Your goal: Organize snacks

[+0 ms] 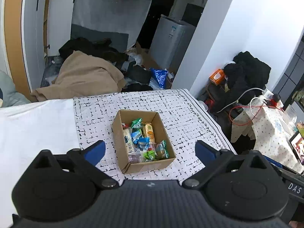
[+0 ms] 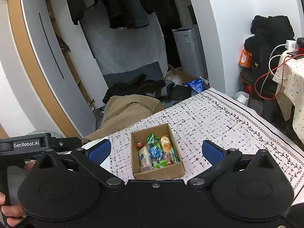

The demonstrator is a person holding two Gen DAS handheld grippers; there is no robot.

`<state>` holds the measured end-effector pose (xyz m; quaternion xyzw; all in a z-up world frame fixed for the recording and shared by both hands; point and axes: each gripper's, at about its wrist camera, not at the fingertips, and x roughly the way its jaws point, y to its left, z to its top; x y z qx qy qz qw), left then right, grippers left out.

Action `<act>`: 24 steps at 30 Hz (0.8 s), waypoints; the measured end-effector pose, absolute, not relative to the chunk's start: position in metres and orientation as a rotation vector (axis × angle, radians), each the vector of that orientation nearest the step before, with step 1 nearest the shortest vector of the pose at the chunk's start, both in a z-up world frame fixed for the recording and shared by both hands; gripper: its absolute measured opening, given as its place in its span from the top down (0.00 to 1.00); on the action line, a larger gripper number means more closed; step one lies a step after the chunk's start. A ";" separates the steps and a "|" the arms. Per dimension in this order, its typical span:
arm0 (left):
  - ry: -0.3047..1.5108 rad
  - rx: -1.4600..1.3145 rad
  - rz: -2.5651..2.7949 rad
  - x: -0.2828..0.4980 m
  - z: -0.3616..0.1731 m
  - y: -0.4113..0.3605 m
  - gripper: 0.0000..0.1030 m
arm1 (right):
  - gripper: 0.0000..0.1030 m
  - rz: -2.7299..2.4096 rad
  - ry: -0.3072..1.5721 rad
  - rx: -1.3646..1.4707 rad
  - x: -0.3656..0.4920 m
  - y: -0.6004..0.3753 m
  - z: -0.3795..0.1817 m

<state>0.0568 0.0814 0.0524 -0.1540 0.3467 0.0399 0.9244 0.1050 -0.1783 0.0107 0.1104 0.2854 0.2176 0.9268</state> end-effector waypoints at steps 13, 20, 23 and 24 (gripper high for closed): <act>0.704 -0.223 0.084 0.010 0.049 0.079 0.00 | 0.00 0.441 0.577 0.191 0.061 -0.184 0.004; 0.699 -0.168 0.070 -0.006 0.043 0.071 0.00 | 0.00 0.434 0.565 0.199 0.048 -0.190 0.001; 0.692 -0.155 0.068 -0.010 0.041 0.069 0.00 | 0.00 0.429 0.567 0.204 0.045 -0.194 -0.003; 0.688 -0.153 0.069 -0.012 0.041 0.068 0.00 | 0.00 0.424 0.567 0.204 0.044 -0.194 -0.004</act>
